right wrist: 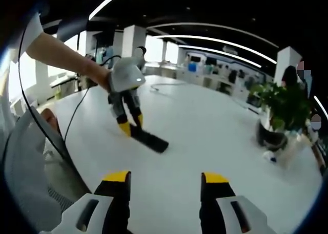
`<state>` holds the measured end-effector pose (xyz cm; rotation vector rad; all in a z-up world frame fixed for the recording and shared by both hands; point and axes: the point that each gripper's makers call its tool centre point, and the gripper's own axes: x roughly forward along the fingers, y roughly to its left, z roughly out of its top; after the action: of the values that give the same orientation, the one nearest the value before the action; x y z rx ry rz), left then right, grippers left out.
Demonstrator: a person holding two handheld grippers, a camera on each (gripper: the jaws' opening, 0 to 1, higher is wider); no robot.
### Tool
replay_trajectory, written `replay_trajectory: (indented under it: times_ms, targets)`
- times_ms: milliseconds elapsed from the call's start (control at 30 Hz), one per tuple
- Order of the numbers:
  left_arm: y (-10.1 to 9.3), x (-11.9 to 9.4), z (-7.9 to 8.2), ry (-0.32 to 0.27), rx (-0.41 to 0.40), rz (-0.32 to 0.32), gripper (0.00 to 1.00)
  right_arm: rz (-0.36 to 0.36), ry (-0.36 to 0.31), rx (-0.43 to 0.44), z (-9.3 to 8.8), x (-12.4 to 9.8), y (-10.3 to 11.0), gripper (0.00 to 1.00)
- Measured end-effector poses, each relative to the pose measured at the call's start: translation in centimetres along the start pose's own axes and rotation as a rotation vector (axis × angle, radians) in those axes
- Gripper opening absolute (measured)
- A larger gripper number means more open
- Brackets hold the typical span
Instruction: Press the specified remote control buttons in sequence, fully releasing each button before pressing the next.
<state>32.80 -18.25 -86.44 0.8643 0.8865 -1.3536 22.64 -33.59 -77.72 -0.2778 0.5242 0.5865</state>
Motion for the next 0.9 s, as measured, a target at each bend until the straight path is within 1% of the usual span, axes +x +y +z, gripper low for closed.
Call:
replay_trajectory:
  times_ms: [267,900]
  targets:
    - [-0.6,0.0,-0.1,0.007,0.004,-0.001,0.24,0.005,-0.019,0.005,0.4,0.0,0.1,0.56]
    - [-2.0,0.0,-0.2,0.010,0.007,-0.002,0.24,0.007,-0.027,0.012,0.5,0.0,0.2,0.59]
